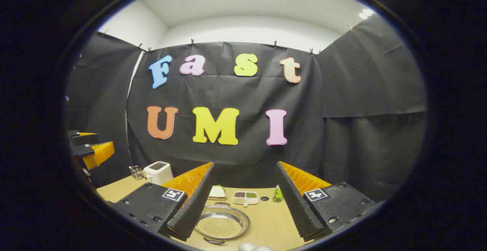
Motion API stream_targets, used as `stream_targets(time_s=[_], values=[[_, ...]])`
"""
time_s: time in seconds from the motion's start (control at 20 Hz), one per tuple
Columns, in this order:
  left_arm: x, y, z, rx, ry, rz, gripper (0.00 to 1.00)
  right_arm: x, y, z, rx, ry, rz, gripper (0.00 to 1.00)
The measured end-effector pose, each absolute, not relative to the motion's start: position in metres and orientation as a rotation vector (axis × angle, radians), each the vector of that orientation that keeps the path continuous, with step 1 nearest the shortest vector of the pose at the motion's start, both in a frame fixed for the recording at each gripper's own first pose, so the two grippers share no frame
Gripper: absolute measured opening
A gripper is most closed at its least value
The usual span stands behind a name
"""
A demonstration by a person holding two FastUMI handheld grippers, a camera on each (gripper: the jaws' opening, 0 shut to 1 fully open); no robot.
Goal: First push the handle of the pot to place it horizontally, then grasp the pot with both hands and set it on the induction cooktop.
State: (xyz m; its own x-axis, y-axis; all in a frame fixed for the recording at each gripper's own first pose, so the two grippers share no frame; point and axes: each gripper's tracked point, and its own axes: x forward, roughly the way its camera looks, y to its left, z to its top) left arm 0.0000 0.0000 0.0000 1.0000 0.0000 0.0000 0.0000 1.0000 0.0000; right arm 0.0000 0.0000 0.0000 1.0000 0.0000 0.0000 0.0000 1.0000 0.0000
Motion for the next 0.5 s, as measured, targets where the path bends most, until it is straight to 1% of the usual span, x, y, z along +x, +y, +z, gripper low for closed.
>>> stream_targets(time_s=[0.05,0.5], values=[[0.0003,0.0002,0.0016,0.000,-0.004,0.000,0.96,0.0010,-0.0002,-0.0005,0.000,0.002,-0.001,0.98],[0.0039,0.0097,-0.0053,0.014,0.004,0.007,0.96,0.0062,0.0059,-0.0056,-0.013,0.004,0.010,0.99]])
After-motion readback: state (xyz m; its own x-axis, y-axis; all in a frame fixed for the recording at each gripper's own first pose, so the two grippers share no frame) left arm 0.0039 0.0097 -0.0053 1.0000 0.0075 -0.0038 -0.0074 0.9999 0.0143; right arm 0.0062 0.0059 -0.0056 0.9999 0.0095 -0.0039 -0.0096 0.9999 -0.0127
